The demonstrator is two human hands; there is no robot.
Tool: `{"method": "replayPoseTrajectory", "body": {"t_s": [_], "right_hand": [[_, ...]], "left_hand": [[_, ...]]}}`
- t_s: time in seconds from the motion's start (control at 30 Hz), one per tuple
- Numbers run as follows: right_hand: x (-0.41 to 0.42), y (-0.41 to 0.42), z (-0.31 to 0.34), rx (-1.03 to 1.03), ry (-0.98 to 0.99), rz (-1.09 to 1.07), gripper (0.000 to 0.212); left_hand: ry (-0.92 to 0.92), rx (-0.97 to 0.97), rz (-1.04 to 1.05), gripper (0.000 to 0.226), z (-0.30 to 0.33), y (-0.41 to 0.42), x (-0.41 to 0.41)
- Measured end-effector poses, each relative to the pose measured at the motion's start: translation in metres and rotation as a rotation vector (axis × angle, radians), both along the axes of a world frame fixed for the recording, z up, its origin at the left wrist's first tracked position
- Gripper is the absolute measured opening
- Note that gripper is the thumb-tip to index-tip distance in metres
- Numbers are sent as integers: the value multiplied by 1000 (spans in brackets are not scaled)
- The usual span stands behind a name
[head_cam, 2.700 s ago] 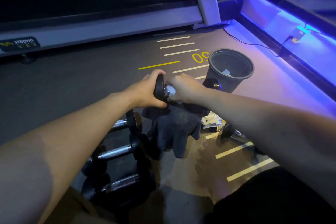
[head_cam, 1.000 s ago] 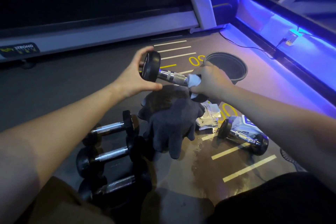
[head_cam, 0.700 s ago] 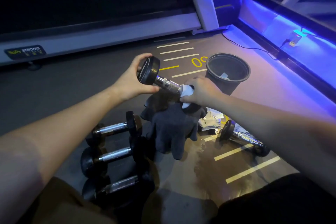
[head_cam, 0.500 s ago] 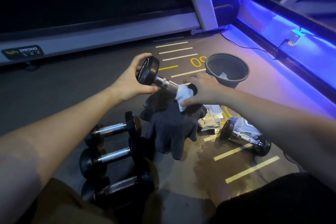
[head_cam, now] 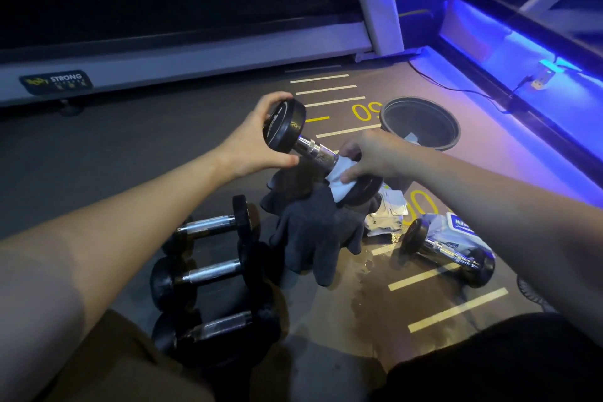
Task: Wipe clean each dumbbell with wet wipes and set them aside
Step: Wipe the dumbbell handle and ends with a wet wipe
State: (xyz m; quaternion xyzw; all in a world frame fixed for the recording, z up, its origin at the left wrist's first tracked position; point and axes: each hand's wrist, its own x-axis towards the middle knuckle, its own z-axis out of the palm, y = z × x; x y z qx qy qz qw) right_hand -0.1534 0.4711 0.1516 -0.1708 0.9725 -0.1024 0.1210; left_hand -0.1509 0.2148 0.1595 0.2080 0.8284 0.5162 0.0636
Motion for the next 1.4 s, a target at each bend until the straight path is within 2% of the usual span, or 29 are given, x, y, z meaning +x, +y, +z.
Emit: {"method": "replayPoseTrajectory", "body": {"t_s": [0.07,0.13,0.23,0.3,0.47,0.53,0.6,0.67,0.73,0.87,0.93,1.03,1.13,1.3,1.33,1.4], "right_hand": [[-7,-2,2,44,-84,29,32],[-14,-2,3,55,-137,36,38],[-12,-3,-2,59,-102,20,38],[-3,-7,-11,65,28,-15,39],[19,-18,-40,332,502,-121,50],[21,-22,-46,286,620,-157,49],[16,-24,-43,276,547,-164,48],[7,-22,-34,224,313,-183,44],[0,-21,-22,81,91,-187,34],[-10,-11,-8,54,-111,-58,26],[-15,-6,-3,70,-188,-32,31],[-17,-5,-8,105,-132,-25,39],[-9,-12,-21,177,91,-74,47],[15,-22,-39,243,456,-189,36],[17,-23,-39,242,474,-190,35],[17,-23,-33,205,372,-201,35]], "left_hand": [[12,-11,-2,93,-1,0,-2],[24,-25,-3,94,-2,1,-4],[25,-30,0,95,-4,1,-6],[23,-32,9,95,-5,0,-7],[14,-40,30,94,-5,1,-8],[10,-50,27,95,-4,2,-8],[7,-62,10,95,-3,2,-7],[18,-74,-14,95,-2,3,-6],[39,-90,-23,95,0,4,-5],[53,-116,-35,95,1,6,-6],[58,-125,-35,95,0,5,-7],[51,-124,-20,96,-2,3,-9],[37,-127,-17,96,-5,1,-10],[30,-115,-3,93,-6,2,-10],[33,-114,-9,92,-6,2,-9],[43,-116,-18,92,-5,2,-9]]}}
